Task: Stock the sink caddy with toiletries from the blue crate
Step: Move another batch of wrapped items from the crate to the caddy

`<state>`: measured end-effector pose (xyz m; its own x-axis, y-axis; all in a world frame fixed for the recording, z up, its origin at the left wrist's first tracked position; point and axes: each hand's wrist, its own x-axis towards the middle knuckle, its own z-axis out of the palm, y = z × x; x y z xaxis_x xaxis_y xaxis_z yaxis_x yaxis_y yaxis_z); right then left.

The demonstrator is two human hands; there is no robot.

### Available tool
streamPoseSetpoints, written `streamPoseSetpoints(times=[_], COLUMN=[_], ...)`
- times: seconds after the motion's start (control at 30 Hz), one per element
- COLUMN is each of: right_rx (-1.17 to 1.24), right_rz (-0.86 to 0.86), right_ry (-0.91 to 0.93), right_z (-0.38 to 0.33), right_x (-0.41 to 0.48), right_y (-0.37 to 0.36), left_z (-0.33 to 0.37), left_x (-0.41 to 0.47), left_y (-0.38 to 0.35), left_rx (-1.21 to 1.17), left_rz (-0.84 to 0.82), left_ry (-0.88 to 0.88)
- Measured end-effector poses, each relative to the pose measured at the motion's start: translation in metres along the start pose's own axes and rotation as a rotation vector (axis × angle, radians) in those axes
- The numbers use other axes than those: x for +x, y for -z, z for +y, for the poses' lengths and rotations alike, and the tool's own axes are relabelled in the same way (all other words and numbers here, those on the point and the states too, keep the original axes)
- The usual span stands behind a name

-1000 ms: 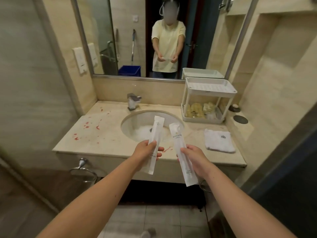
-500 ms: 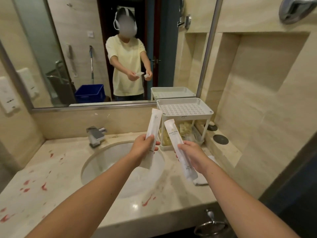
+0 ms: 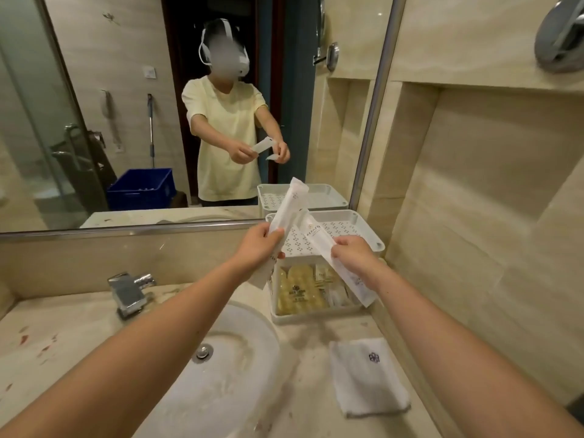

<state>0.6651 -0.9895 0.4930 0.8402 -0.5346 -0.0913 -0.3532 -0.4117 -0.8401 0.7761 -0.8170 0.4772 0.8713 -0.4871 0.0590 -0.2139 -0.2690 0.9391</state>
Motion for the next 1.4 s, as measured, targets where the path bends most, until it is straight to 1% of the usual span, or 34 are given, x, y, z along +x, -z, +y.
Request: streamPoseSetpoints(times=[0.1,0.23,0.37,0.47,0.63,0.73,0.8,0.87,1.0,1.1,1.17,1.27,1.4], right_rx=[-0.195,-0.458,-0.561,-0.646,-0.712,-0.649,-0.574,-0.465,-0.098,0.129,0.221,0.256,0.221], right_rz=[-0.080,-0.173,-0.238,-0.320,-0.441,-0.526,-0.548,-0.521,-0.390,-0.387,-0.372,-0.286,-0.191], right_ry=[0.114,0.218,0.262,0.278,0.229,0.202,0.188,0.192,0.182,0.099,0.075,0.050,0.053], right_z=[-0.006,-0.005,0.006,0.016,0.034,0.041,0.045,0.046,0.038,0.031,0.028,0.028,0.031], right_x=[0.041,0.089,0.127,0.147,0.169,0.173,0.174,0.176,0.174,0.170,0.166,0.160,0.158], right_y=[0.015,0.023,0.021,0.016,0.006,0.003,0.003,0.005,0.015,0.023,0.027,0.032,0.042], left_z=[0.007,0.010,0.005,-0.002,-0.010,-0.010,-0.010,-0.007,0.004,0.014,0.021,0.030,0.037], left_x=[0.033,0.070,0.094,0.106,0.116,0.119,0.121,0.122,0.125,0.128,0.127,0.124,0.119], left_y=[-0.005,-0.016,-0.029,-0.037,-0.048,-0.054,-0.058,-0.062,-0.073,-0.082,-0.089,-0.099,-0.108], left_rx=[0.092,0.221,0.296,0.289,0.254,0.245,0.226,0.172,0.049,-0.038,-0.119,-0.295,-0.298], left_rz=[0.022,0.137,0.175,0.192,0.196,0.196,0.198,0.195,0.171,0.155,0.138,0.121,0.107], left_ry=[-0.065,-0.109,-0.095,-0.062,-0.003,0.024,0.038,0.058,0.117,0.165,0.183,0.200,0.210])
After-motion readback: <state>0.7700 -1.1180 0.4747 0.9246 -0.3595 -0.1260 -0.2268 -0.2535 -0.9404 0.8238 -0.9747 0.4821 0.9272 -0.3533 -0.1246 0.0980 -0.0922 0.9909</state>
